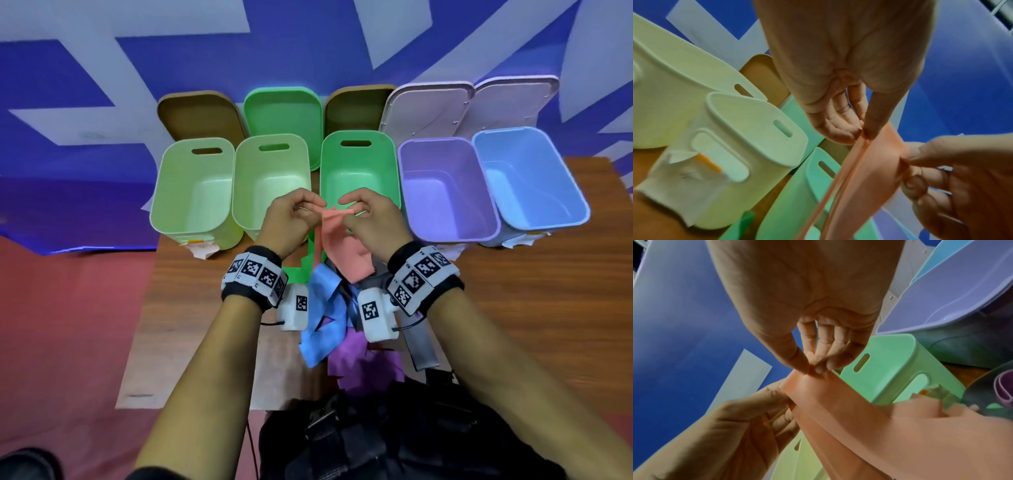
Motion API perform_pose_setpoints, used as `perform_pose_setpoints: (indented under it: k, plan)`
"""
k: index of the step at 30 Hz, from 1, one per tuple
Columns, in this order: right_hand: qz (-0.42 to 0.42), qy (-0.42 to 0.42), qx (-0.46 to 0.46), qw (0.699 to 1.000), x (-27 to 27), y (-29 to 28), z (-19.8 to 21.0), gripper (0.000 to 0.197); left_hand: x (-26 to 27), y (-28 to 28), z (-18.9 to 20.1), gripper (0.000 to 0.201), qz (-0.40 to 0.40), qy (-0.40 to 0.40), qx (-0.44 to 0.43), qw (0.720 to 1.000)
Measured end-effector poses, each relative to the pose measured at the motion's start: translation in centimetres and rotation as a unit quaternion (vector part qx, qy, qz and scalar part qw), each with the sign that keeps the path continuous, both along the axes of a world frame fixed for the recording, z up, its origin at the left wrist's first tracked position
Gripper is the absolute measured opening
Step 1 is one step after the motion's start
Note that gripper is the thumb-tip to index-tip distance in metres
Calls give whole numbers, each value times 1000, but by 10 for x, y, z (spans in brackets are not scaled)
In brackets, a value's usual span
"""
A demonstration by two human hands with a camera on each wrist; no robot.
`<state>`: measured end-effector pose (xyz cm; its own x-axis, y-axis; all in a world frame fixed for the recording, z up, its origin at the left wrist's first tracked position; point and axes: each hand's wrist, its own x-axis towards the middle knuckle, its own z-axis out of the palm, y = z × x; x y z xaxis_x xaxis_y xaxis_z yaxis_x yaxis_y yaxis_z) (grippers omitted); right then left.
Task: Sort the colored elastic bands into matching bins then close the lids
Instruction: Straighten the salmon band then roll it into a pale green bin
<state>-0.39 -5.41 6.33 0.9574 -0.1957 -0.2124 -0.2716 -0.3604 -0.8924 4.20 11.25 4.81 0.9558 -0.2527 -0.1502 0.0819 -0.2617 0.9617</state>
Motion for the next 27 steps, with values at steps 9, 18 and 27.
perform_pose_setpoints:
  k: [9,18,27]
  plan:
    - [-42,-54,131,989,-11,-33,42,29,5,-38,49,32,-43,-79,-75,993]
    - [-63,-114,163,978,-14,-45,69,26,2,-51,79,27,-84,-110,-129,982]
    - [-45,-144,218,964,-17,-48,92,25,2,-54,107,26,-82,-159,-171,969]
